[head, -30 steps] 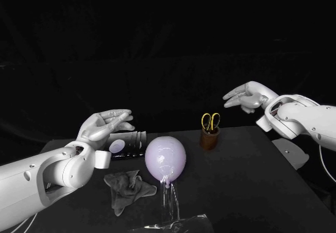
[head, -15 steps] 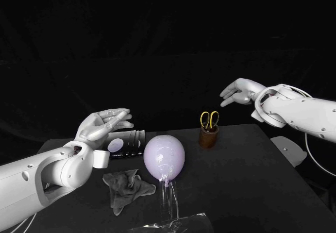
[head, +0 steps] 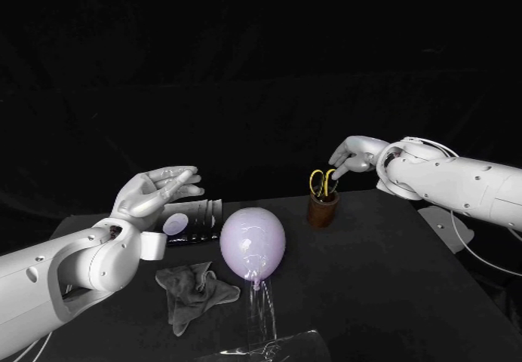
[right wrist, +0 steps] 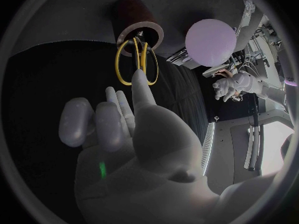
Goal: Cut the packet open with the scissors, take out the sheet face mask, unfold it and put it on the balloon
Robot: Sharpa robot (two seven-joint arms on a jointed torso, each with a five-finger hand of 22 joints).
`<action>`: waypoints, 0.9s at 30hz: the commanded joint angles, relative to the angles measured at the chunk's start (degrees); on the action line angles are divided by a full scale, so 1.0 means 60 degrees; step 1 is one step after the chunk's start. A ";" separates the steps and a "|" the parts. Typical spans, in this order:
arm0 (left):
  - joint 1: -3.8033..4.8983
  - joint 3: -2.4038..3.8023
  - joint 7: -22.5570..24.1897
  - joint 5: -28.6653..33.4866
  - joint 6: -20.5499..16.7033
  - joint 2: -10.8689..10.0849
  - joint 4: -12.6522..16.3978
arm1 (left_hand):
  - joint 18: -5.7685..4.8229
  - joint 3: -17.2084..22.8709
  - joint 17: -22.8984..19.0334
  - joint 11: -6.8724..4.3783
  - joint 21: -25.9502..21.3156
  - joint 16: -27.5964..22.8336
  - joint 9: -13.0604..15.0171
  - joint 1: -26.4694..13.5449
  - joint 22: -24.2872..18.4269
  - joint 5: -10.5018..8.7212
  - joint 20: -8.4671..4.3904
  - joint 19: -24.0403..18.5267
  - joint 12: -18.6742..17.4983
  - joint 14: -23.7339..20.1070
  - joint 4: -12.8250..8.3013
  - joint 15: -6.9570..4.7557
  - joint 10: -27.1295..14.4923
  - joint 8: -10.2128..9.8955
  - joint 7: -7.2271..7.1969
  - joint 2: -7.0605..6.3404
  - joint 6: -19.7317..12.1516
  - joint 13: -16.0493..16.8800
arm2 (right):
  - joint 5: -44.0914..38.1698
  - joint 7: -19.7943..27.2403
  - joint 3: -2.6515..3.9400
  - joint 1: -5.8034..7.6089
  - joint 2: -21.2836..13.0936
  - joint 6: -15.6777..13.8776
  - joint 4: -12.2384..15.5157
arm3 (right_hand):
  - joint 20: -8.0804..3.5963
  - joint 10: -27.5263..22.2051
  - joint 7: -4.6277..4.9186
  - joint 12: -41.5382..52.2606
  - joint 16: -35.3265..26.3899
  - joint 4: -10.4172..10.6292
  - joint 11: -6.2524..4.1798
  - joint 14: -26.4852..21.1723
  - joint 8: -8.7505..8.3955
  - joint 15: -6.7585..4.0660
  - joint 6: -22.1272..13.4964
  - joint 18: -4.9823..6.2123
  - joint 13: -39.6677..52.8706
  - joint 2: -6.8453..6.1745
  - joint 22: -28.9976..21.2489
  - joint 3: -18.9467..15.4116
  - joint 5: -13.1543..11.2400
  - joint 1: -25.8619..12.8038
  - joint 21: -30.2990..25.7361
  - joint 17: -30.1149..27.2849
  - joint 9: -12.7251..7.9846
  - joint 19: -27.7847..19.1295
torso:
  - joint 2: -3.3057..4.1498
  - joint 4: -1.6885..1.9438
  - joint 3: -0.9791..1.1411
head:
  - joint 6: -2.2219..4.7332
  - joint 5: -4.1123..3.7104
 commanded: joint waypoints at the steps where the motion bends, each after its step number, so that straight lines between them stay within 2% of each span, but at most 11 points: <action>1: 0.0041 0.0013 0.0174 0.0008 0.0095 0.0018 -0.0021 | -0.0019 0.0019 0.0011 0.0049 -0.0053 -0.0029 0.0010 0.0061 -0.0019 0.0030 -0.0002 -0.0058 -0.0065 -0.0080 0.0012 -0.0023 -0.0030 -0.0040 0.0047 -0.0076 -0.0039 0.0012 | -0.0565 -0.0084 0.0004 -0.0042 0.0037 0.0554 0.0005 | 0.0021 -0.0034 0.0004 -0.0014 0.0117 -0.0010 0.0025 0.0280 -0.0030 0.0096 -0.0045 -0.0117 0.0001 0.0045 0.0051 -0.0034 -0.0026 0.0095 0.0039 0.0080 0.0025 0.0042 | 0.0037 0.0007 -0.0007 | 0.0025 -0.0005; 8: 0.0059 0.0013 0.0161 0.0013 0.0019 0.0035 -0.0098 | -0.0004 0.0036 0.0017 0.0053 -0.0063 -0.0022 0.0014 0.0087 -0.0028 0.0030 0.0010 -0.0056 -0.0071 -0.0086 0.0006 -0.0022 -0.0029 -0.0041 0.0057 -0.0054 -0.0039 0.0013 | -0.0675 -0.0088 0.0004 -0.0104 0.0090 0.0671 0.0026 | 0.0012 0.0154 -0.0057 0.0036 0.0317 -0.0021 -0.0028 0.0285 0.0029 0.0060 0.0089 -0.0158 0.0018 0.0181 0.0318 -0.0033 -0.0027 0.0311 0.0186 0.0227 0.0107 0.0188 | 0.0010 0.0000 0.0007 | 0.0037 0.0009; 11: 0.0062 0.0013 0.0154 0.0015 -0.0004 0.0038 -0.0109 | -0.0001 0.0039 0.0018 0.0054 -0.0064 -0.0020 0.0015 0.0091 -0.0030 0.0030 0.0011 -0.0055 -0.0071 -0.0086 0.0005 -0.0022 -0.0029 -0.0041 0.0058 -0.0051 -0.0038 0.0014 | -0.0690 -0.0067 0.0004 -0.0122 0.0114 0.0680 0.0015 | -0.0018 0.0301 -0.0111 0.0052 0.0392 -0.0033 -0.0073 0.0272 0.0073 0.0025 0.0186 -0.0174 0.0019 0.0372 0.0431 0.0035 -0.0034 0.0535 0.0249 0.0260 0.0158 0.0239 | 0.0015 -0.0001 0.0006 | 0.0050 0.0009; 13: 0.0063 0.0013 0.0151 0.0017 -0.0015 0.0040 -0.0114 | 0.0006 0.0047 0.0021 0.0056 -0.0068 -0.0016 0.0017 0.0101 -0.0033 0.0030 0.0016 -0.0053 -0.0074 -0.0086 0.0003 -0.0022 -0.0028 -0.0041 0.0063 -0.0040 -0.0037 0.0014 | -0.0694 -0.0050 0.0004 -0.0128 0.0122 0.0668 0.0014 | -0.0026 0.0357 -0.0134 0.0060 0.0418 -0.0032 -0.0084 0.0271 0.0090 0.0007 0.0222 -0.0181 0.0020 0.0419 0.0472 0.0040 -0.0035 0.0579 0.0271 0.0279 0.0174 0.0259 | 0.0017 -0.0003 0.0005 | 0.0060 0.0010; 14: 0.0064 0.0013 0.0149 0.0018 -0.0023 0.0041 -0.0118 | 0.0006 0.0047 0.0021 0.0056 -0.0068 -0.0016 0.0017 0.0101 -0.0033 0.0030 0.0016 -0.0053 -0.0074 -0.0086 0.0003 -0.0022 -0.0028 -0.0041 0.0063 -0.0040 -0.0037 0.0014 | -0.0696 -0.0035 0.0004 -0.0133 0.0126 0.0651 0.0014 | -0.0059 0.0652 -0.0232 0.0147 0.0507 -0.0017 -0.0178 0.0288 0.0215 -0.0065 0.0468 -0.0232 0.0038 0.0670 0.0755 0.0223 -0.0041 0.0766 0.0422 0.0372 0.0243 0.0433 | 0.0017 -0.0003 0.0005 | 0.0060 0.0010; 15: 0.0065 0.0013 0.0146 0.0019 -0.0028 0.0041 -0.0121 | 0.0006 0.0047 0.0021 0.0056 -0.0068 -0.0016 0.0017 0.0101 -0.0033 0.0030 0.0016 -0.0053 -0.0074 -0.0086 0.0003 -0.0022 -0.0028 -0.0041 0.0063 -0.0040 -0.0037 0.0014 | -0.0697 -0.0024 0.0004 -0.0135 0.0129 0.0636 0.0014 | -0.0059 0.0652 -0.0232 0.0147 0.0507 -0.0017 -0.0178 0.0288 0.0215 -0.0065 0.0468 -0.0232 0.0038 0.0670 0.0755 0.0223 -0.0041 0.0766 0.0422 0.0372 0.0243 0.0433 | 0.0020 -0.0005 0.0003 | 0.0059 0.0009; 16: 0.0065 0.0013 0.0143 0.0021 -0.0034 0.0042 -0.0126 | 0.0006 0.0047 0.0021 0.0056 -0.0068 -0.0016 0.0017 0.0101 -0.0033 0.0030 0.0016 -0.0053 -0.0074 -0.0086 0.0003 -0.0022 -0.0028 -0.0041 0.0063 -0.0040 -0.0037 0.0014 | -0.0698 -0.0011 0.0004 -0.0138 0.0132 0.0614 0.0010 | -0.0098 0.1010 -0.0336 0.0241 0.0564 0.0077 -0.0273 0.0295 0.0382 -0.0153 0.0803 -0.0277 0.0050 0.0731 0.0989 0.0645 -0.0100 0.0930 0.0548 0.0413 0.0325 0.0576 | 0.0020 -0.0004 0.0004 | 0.0060 0.0006; 20: 0.0068 0.0013 0.0136 0.0029 -0.0051 0.0045 -0.0139 | 0.0021 0.0067 0.0027 0.0060 -0.0074 -0.0006 0.0022 0.0116 -0.0041 0.0030 0.0028 -0.0047 -0.0078 -0.0085 0.0007 -0.0021 -0.0025 -0.0039 0.0070 -0.0007 -0.0031 0.0015 | -0.0698 -0.0005 0.0004 -0.0144 0.0136 0.0512 -0.0014 | -0.0173 0.1458 -0.0436 0.0325 0.0601 0.0278 -0.0440 0.0293 0.0520 -0.0249 0.1108 -0.0324 0.0046 0.0765 0.1243 0.1414 -0.0059 0.1094 0.0685 0.0414 0.0394 0.0729 | 0.0020 -0.0004 0.0004 | 0.0063 -0.0010; 22: 0.0069 0.0013 0.0134 0.0033 -0.0062 0.0045 -0.0147 | 0.0021 0.0067 0.0027 0.0060 -0.0074 -0.0006 0.0022 0.0116 -0.0041 0.0030 0.0028 -0.0047 -0.0078 -0.0085 0.0007 -0.0021 -0.0025 -0.0039 0.0070 -0.0007 -0.0031 0.0015 | -0.0699 -0.0017 0.0005 -0.0145 0.0136 0.0403 -0.0028 | -0.0276 0.1911 -0.0570 0.0374 0.0622 0.0539 -0.0557 0.0284 0.0662 -0.0393 0.1387 -0.0360 0.0037 0.0717 0.1436 0.2240 -0.0056 0.1133 0.0790 0.0390 0.0485 0.0839 | 0.0020 -0.0004 0.0006 | 0.0063 -0.0010; 27: 0.0071 0.0013 0.0123 0.0046 -0.0086 0.0047 -0.0170 | 0.0035 0.0084 0.0033 0.0062 -0.0080 0.0004 0.0026 0.0128 -0.0048 0.0030 0.0038 -0.0042 -0.0081 -0.0084 0.0012 -0.0021 -0.0020 -0.0037 0.0073 0.0021 -0.0025 0.0017 | -0.0698 0.0012 0.0006 -0.0147 0.0105 -0.0071 -0.0024 | -0.0465 0.2594 -0.0749 0.0403 0.0642 0.0669 -0.0768 0.0272 0.0892 -0.0583 0.1595 -0.0387 0.0056 0.0664 0.1594 0.3223 0.0004 0.0966 0.0873 0.0341 0.0712 0.0904 | 0.0015 -0.0010 0.0010 | 0.0054 -0.0025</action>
